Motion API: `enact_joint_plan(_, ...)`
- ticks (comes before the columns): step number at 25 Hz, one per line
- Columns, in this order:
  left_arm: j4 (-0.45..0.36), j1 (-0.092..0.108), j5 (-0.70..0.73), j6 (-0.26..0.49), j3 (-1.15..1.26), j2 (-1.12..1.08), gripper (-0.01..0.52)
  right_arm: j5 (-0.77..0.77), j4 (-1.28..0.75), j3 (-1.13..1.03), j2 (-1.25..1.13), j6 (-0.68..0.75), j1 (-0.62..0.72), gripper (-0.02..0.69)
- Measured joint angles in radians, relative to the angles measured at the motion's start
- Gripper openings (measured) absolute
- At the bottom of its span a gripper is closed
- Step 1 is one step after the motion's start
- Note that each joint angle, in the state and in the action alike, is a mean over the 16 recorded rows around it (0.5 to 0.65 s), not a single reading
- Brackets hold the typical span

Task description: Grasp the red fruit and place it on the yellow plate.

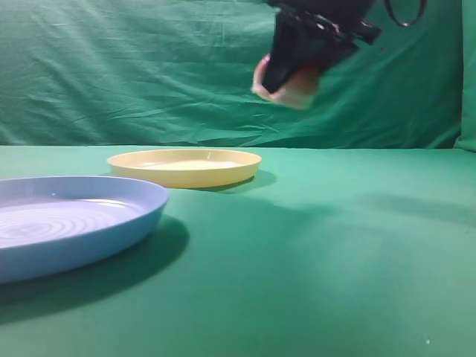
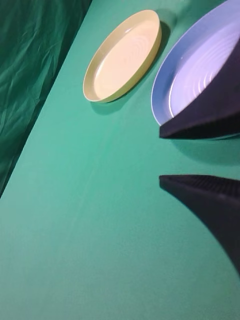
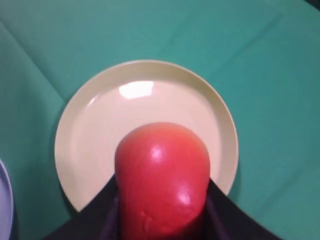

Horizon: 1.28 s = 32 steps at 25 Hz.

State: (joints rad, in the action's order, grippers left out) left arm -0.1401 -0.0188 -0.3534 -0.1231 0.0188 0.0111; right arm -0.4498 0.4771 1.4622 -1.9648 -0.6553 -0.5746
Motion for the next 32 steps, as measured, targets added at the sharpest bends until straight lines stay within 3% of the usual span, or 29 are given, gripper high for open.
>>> enact_joint_plan(10, 0.0, 0.0, 0.0, 0.0, 0.0, 0.0, 0.157, 0.019, 0.005, 0.144, -0.142, -0.021, -0.042, 0.531)
enact_joint_plan(14, 0.0, 0.0, 0.0, 0.0, 0.0, 0.0, 0.157, -0.022, 0.0, 0.17, -0.112, -0.018, -0.027, 0.566)
enact_joint_plan(17, 0.0, 0.0, 0.0, 0.0, 0.0, 0.0, 0.157, -0.088, -0.007, 0.181, -0.059, 0.0, -0.009, 0.504)
enact_joint_plan(27, 0.0, 0.0, 0.0, 0.0, 0.0, 0.0, 0.157, -0.405, -0.032, 0.173, 0.219, 0.163, 0.053, 0.12)
enact_joint_plan(32, 0.0, 0.0, 0.0, 0.0, 0.0, 0.0, 0.157, -0.473, -0.04, 0.089, 0.396, 0.249, 0.065, 0.013)
